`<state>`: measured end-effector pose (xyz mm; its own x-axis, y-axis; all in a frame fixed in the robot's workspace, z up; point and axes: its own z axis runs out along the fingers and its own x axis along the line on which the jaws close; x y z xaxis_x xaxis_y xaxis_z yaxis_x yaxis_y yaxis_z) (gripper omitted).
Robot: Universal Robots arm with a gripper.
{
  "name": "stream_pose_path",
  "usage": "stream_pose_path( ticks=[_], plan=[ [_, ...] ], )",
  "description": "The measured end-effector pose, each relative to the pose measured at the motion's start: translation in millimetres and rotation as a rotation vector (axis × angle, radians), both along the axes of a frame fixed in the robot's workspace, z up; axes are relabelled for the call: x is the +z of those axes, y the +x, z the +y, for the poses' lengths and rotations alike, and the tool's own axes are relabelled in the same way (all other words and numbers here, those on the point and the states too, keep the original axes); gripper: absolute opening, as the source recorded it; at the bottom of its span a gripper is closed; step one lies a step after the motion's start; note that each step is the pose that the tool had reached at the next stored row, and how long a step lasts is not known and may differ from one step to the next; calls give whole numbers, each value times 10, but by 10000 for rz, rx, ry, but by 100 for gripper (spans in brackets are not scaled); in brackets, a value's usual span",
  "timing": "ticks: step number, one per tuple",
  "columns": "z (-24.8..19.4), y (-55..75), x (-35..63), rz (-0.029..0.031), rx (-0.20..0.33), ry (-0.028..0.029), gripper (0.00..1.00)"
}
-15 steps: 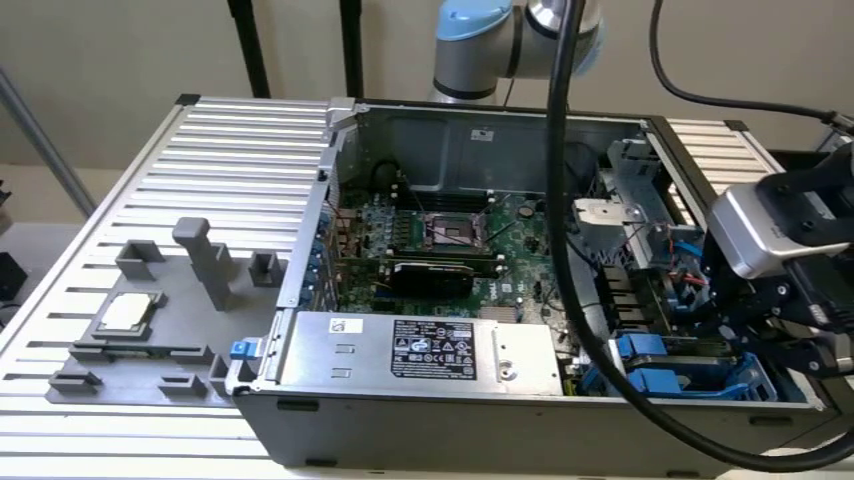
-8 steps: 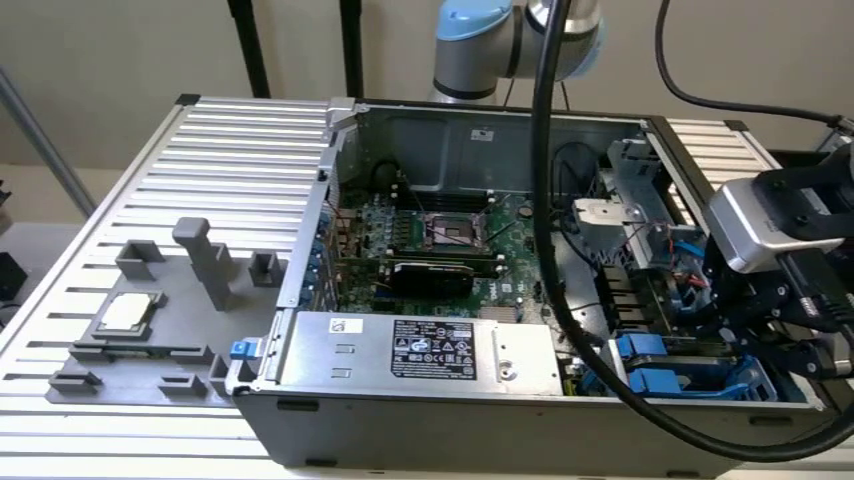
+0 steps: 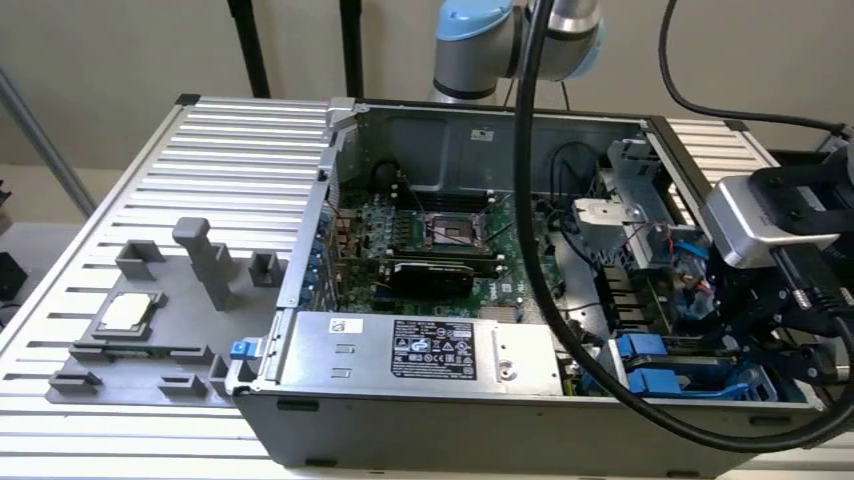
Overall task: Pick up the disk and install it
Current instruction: 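Insert the first disk wire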
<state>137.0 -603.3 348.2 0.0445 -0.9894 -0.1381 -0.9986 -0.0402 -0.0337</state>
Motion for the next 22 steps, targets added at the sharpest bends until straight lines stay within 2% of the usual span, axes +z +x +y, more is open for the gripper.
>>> stream_pose_path(
  ticks=[5,9,16,22],
  plan=[
    [19,0,-7,2,-159,-88,0],
    [65,0,-17,2,-214,-170,0],
    [108,1,-45,0,-359,-425,0],
    [152,8,-51,3,-511,-510,0]
  ],
)
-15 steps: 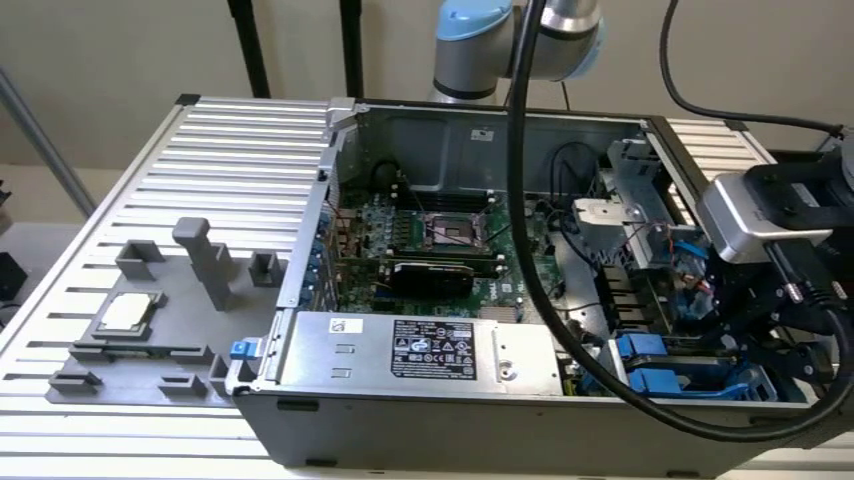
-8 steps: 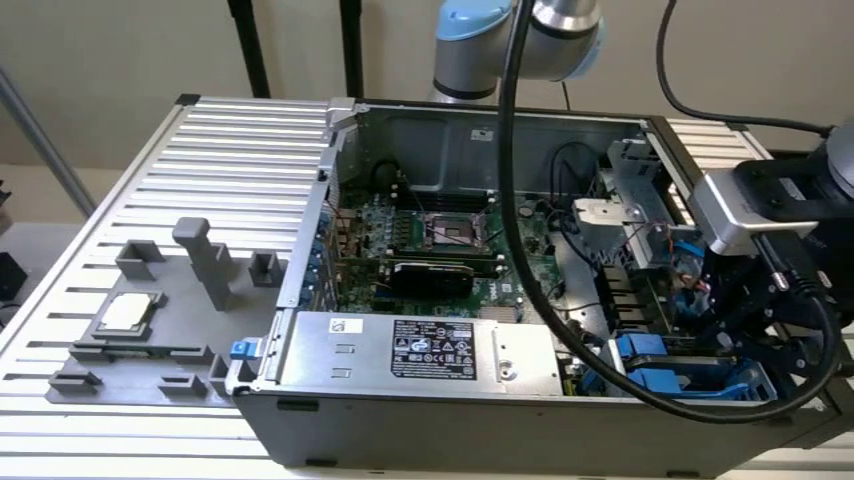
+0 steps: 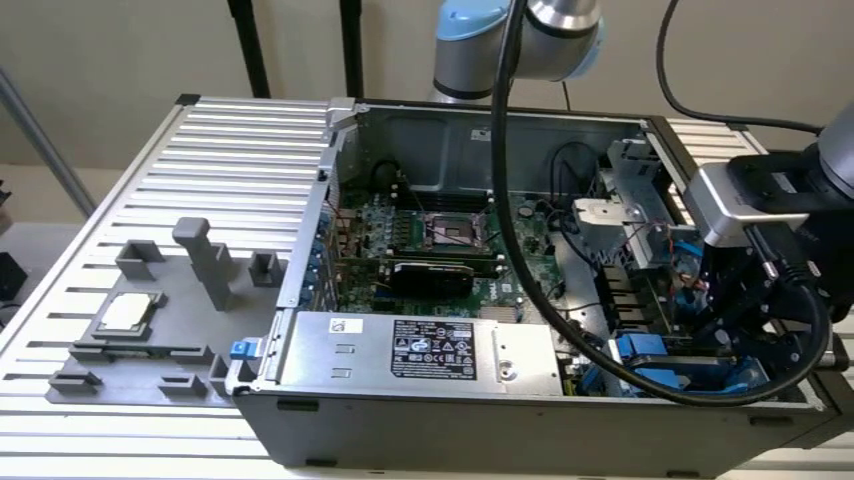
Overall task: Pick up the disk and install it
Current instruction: 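Insert the first disk wire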
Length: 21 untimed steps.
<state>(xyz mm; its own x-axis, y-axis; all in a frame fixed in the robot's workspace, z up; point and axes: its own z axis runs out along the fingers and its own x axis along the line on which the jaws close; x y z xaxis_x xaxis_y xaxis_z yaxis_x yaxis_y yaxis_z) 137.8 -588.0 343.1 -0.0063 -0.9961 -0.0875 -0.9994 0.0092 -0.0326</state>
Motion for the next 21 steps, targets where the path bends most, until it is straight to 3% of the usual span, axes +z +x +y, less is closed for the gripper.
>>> stream_pose_path(
  ticks=[4,9,16,21],
  plan=[
    [24,7,-3,0,-106,-84,0],
    [45,9,-6,-1,-209,-290,0],
    [112,10,-16,0,-340,-359,0],
    [115,21,-33,1,-424,-440,0]
  ],
)
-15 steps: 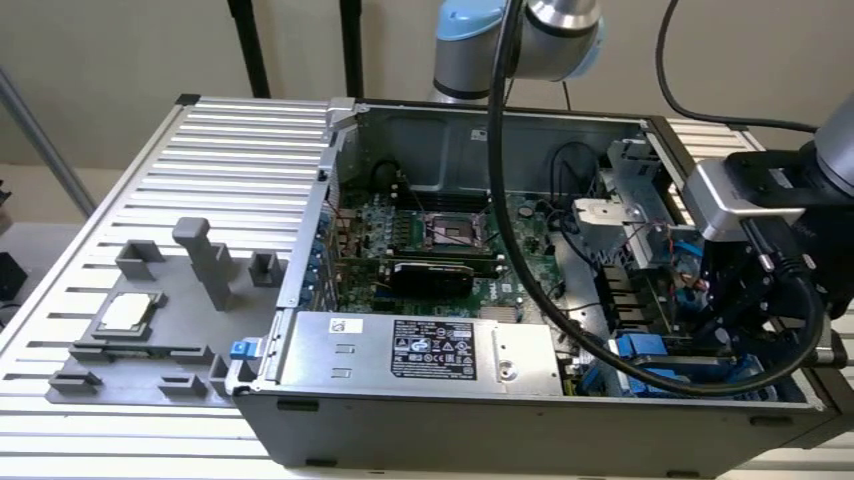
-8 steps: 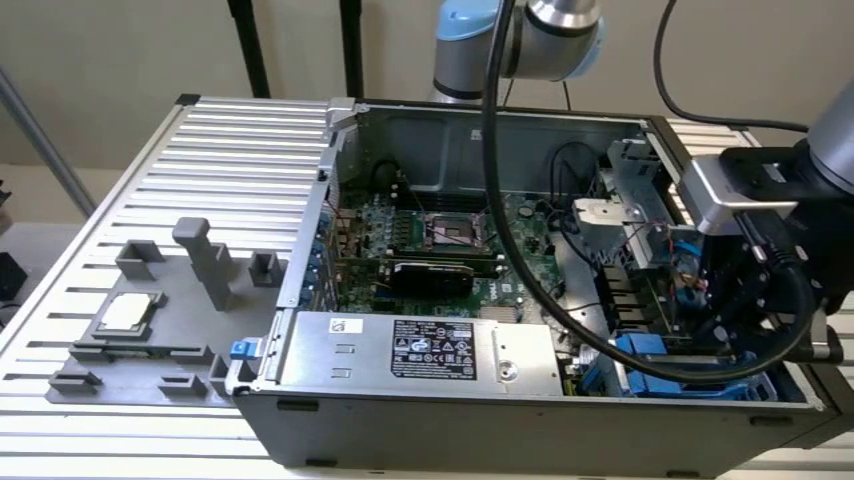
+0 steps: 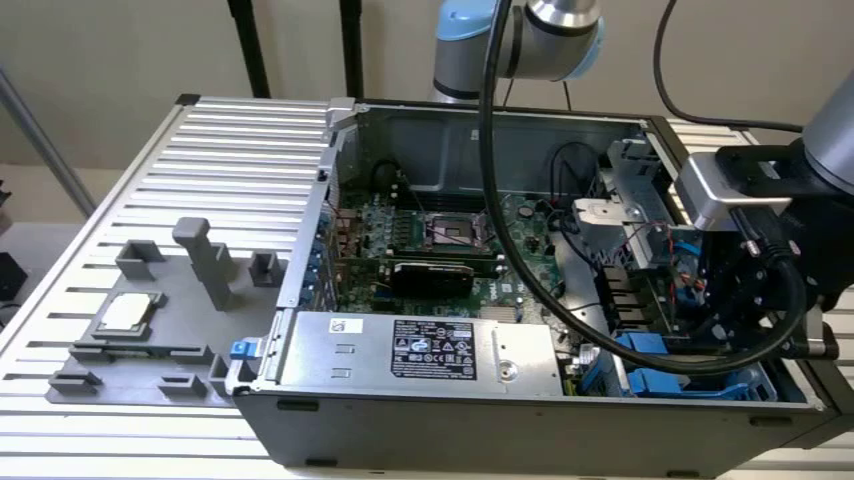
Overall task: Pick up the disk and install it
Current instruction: 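Insert the first disk wire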
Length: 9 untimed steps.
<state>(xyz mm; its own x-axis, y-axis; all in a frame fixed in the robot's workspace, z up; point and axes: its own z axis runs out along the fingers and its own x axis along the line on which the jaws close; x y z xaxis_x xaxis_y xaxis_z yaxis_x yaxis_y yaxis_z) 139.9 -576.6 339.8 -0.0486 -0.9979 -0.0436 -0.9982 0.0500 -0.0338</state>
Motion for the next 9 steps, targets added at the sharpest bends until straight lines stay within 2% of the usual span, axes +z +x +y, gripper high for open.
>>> stream_pose_path(
  ticks=[6,9],
  plan=[
    [1,17,-27,0,-59,-94,0],
    [1,18,-31,-1,-59,-106,0]
  ],
)
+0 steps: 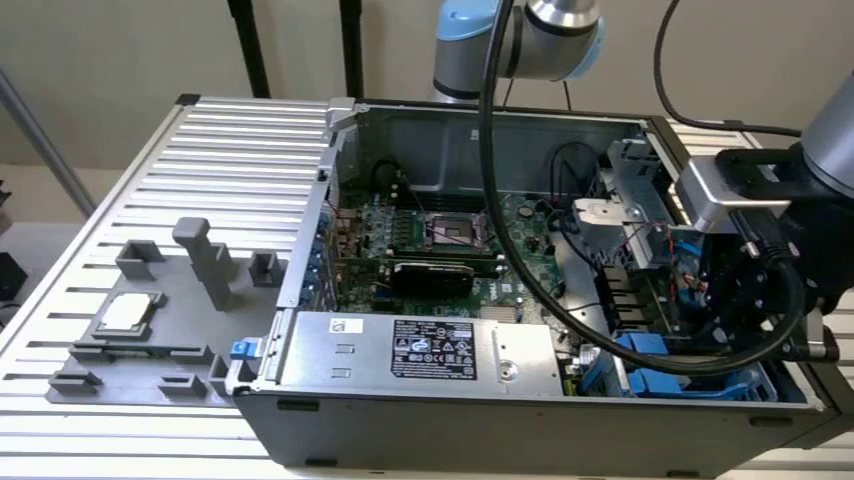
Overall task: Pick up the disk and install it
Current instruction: 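Insert the first disk wire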
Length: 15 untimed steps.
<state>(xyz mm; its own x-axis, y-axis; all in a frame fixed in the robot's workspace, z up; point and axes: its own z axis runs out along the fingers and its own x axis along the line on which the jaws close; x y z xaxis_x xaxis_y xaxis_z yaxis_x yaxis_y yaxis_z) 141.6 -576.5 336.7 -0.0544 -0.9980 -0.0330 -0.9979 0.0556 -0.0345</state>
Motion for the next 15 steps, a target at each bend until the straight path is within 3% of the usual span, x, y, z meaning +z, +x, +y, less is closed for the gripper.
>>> stream_pose_path(
  ticks=[2,3,6,11,15],
  plan=[
    [1,-6,-4,-5,5,8,0],
    [1,-10,-4,-2,5,8,100],
    [1,-17,35,0,2,2,100],
    [1,-19,252,0,1,0,100],
    [0,-33,338,-1,0,2,100]
  ],
)
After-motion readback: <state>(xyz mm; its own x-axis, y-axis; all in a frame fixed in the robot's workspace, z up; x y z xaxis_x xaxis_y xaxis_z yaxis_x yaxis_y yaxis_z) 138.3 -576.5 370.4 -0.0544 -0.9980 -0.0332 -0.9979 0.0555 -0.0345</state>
